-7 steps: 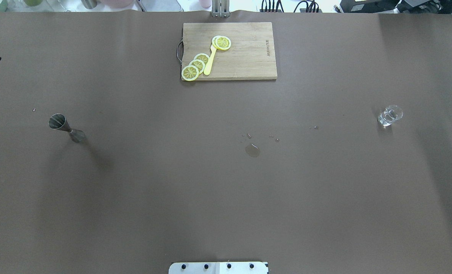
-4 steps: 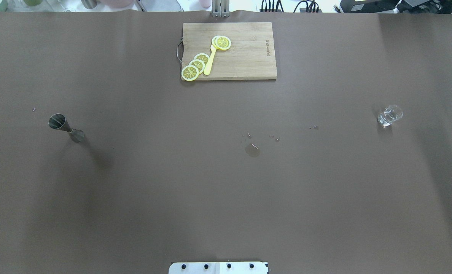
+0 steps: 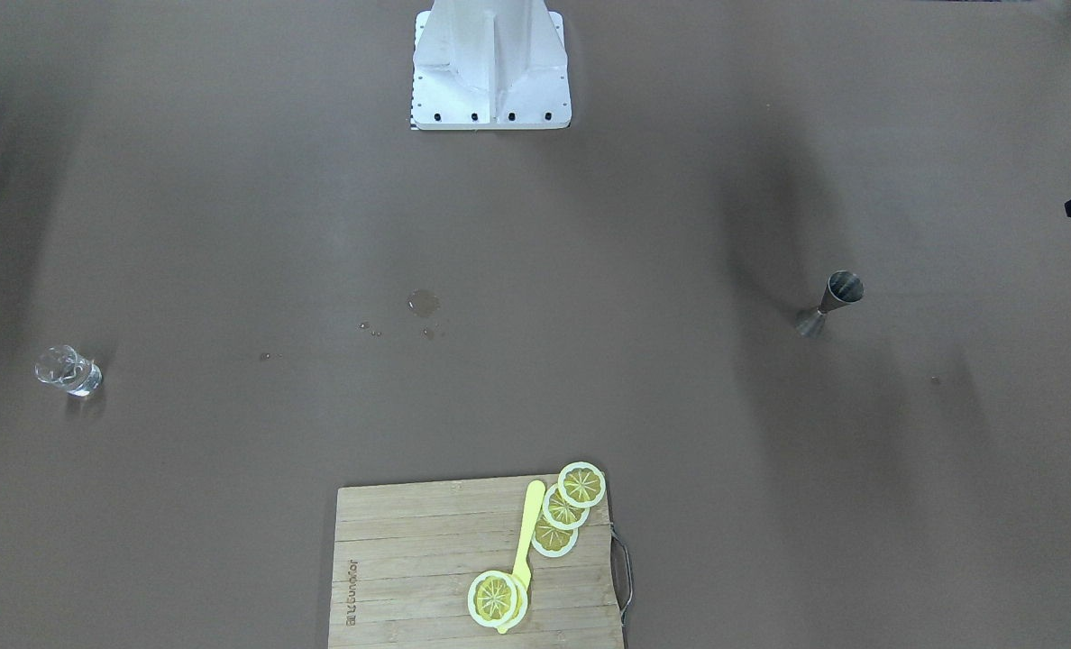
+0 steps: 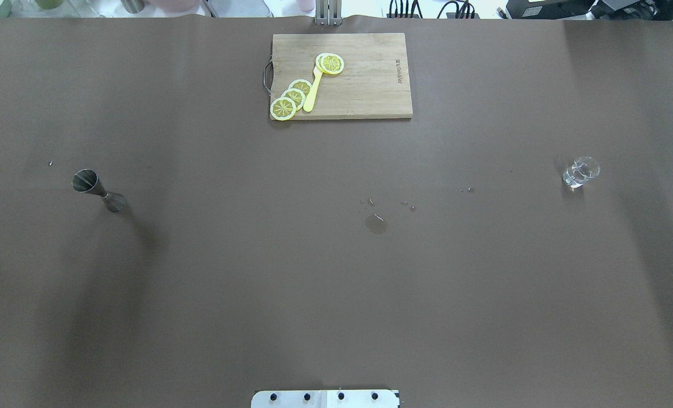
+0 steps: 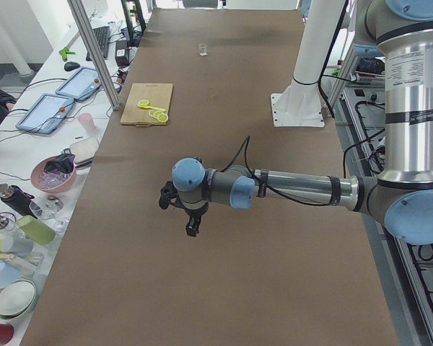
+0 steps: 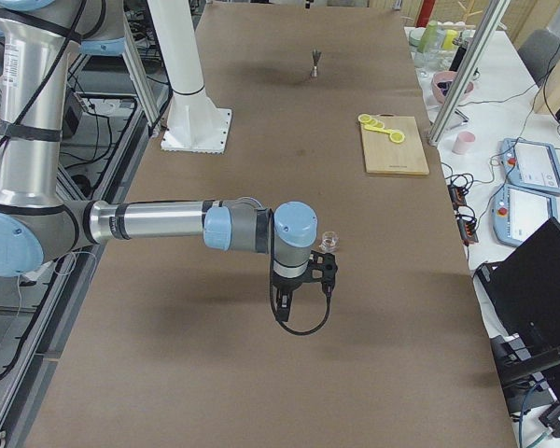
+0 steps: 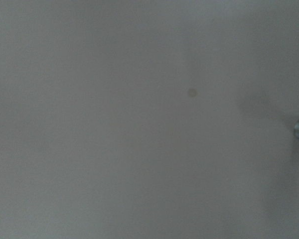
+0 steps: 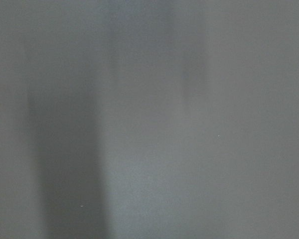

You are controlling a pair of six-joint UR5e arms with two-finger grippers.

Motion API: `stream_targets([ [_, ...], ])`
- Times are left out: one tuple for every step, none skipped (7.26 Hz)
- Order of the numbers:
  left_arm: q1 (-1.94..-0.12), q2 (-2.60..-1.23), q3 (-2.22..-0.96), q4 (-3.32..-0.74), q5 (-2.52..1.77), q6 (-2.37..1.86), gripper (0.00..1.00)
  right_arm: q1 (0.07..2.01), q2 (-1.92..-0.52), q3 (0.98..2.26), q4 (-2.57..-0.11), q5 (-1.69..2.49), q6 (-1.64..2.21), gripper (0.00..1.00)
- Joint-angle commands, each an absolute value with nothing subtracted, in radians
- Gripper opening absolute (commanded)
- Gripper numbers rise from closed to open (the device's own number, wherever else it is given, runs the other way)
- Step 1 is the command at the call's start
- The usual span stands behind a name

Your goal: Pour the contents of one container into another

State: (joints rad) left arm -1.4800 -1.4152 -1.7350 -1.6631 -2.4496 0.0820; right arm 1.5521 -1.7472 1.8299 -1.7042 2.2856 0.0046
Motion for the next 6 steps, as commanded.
stream_targets([
  [-1.543,-1.359,-1.720,-1.658,-2.424,0.165,0.99,1.552,-1.747,1.832,-1.704,2.287,0.006,1.00],
  [-1.566,-1.361,-1.709,-1.623,-2.407,0.219,0.99,1.552,-1.747,1.832,-1.704,2.287,0.006,1.00],
  [-1.577,-1.368,-1.709,-1.564,-2.405,0.245,1.00,1.554,-1.747,1.832,-1.704,2.287,0.006,1.00],
  [-1.575,-1.373,-1.707,-1.504,-2.399,0.245,0.99,1.554,-1.747,1.832,-1.704,2.287,0.005,1.00],
  [-1.574,-1.374,-1.710,-1.464,-2.354,0.247,0.99,1.554,-1.747,1.832,-1.704,2.287,0.005,1.00],
  [-1.578,-1.377,-1.715,-1.435,-2.330,0.302,0.99,1.554,-1.747,1.832,-1.704,2.287,0.005,1.00],
])
